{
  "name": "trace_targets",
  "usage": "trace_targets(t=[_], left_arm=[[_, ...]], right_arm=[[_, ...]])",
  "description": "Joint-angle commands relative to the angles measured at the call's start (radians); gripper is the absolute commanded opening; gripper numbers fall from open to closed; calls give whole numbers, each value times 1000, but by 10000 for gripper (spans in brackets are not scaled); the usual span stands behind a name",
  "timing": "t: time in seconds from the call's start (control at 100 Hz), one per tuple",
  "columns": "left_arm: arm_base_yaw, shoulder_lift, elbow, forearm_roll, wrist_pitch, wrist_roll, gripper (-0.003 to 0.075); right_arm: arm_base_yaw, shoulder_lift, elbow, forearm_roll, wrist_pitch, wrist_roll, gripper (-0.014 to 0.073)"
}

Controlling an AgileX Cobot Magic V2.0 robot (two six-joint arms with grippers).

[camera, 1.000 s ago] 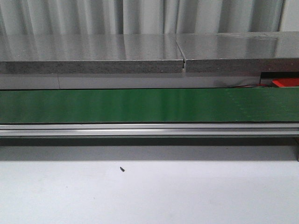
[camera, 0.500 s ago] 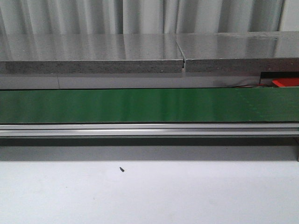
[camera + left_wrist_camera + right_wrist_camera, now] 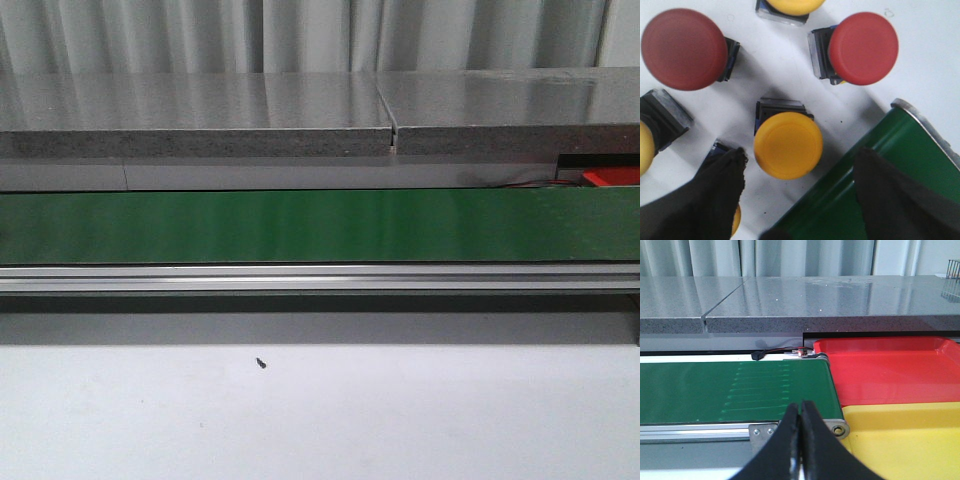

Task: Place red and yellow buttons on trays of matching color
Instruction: 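Move the left gripper to a yellow button and grasp it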

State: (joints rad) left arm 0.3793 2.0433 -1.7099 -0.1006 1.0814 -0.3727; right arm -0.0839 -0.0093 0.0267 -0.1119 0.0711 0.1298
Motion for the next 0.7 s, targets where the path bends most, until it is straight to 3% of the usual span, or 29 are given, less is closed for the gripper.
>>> trace_targets(t=[0.0, 0.52, 0.69], left_arm=[[-2, -48, -35, -14, -33, 3, 440], [0, 24, -54, -12, -52, 3, 437], [0, 24, -54, -10, -66, 3, 341]], right_arm=[[2, -22, -13, -10, -79, 1, -67], [2, -22, -13, -10, -79, 1, -67], [2, -22, -13, -10, -79, 1, -67]])
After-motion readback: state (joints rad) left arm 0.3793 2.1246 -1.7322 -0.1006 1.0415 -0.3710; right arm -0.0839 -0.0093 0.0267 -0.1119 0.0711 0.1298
